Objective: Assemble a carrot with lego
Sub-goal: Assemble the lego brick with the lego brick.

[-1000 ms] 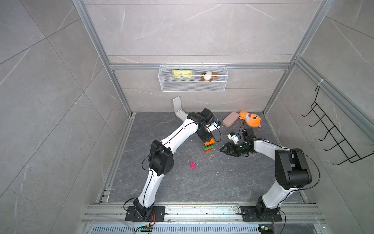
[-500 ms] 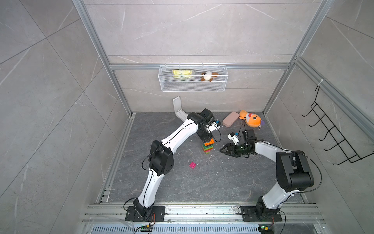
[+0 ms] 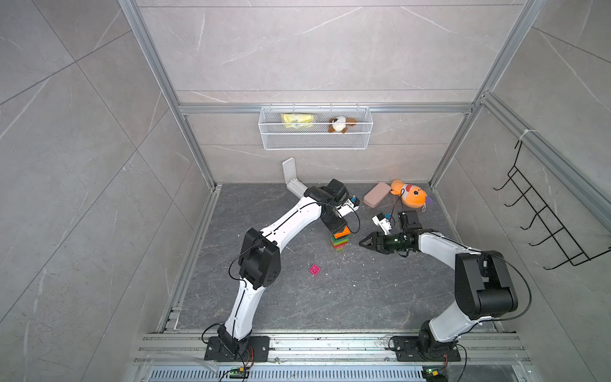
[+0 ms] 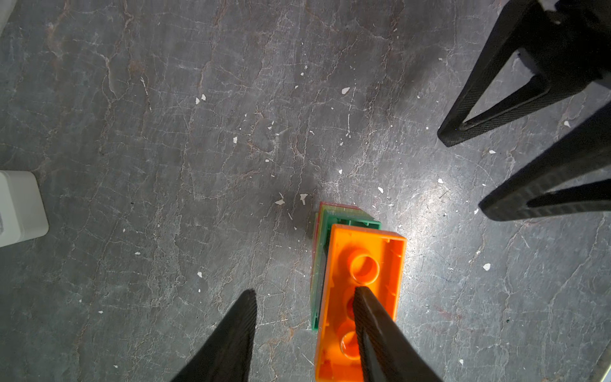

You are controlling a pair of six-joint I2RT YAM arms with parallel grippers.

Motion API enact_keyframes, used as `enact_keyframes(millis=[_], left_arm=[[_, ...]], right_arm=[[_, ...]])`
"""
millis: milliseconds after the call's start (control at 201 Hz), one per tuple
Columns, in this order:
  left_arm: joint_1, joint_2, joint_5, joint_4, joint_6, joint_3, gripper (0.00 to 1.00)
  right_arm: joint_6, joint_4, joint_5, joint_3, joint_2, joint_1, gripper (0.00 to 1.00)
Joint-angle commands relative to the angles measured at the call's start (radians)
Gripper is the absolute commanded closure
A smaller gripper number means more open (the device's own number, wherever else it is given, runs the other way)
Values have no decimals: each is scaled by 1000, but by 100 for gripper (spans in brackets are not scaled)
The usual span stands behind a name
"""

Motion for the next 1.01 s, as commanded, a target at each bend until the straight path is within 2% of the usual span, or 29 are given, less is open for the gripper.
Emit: enact_keyframes(millis=[0,189,428,702,1000], left_arm=[[-3,52,-98,-91,-7,-124,49],[-5,31,-119,-54,-13,-180,49],[-5,27,-113,-83,-5,-56,46],[-5,19,-81,-82,-7,95,38],[-3,-51,-16,11,-34,76,33]], right_arm=[[-18,9,-13,-9,-15,6,32],[-18,5,-10,-5,-12,5,32],[-18,-3,-2,-5,-21,6,32],[-21,-13,2,2,-13,6,32],[-25,-23,9,3,-27,7,32]])
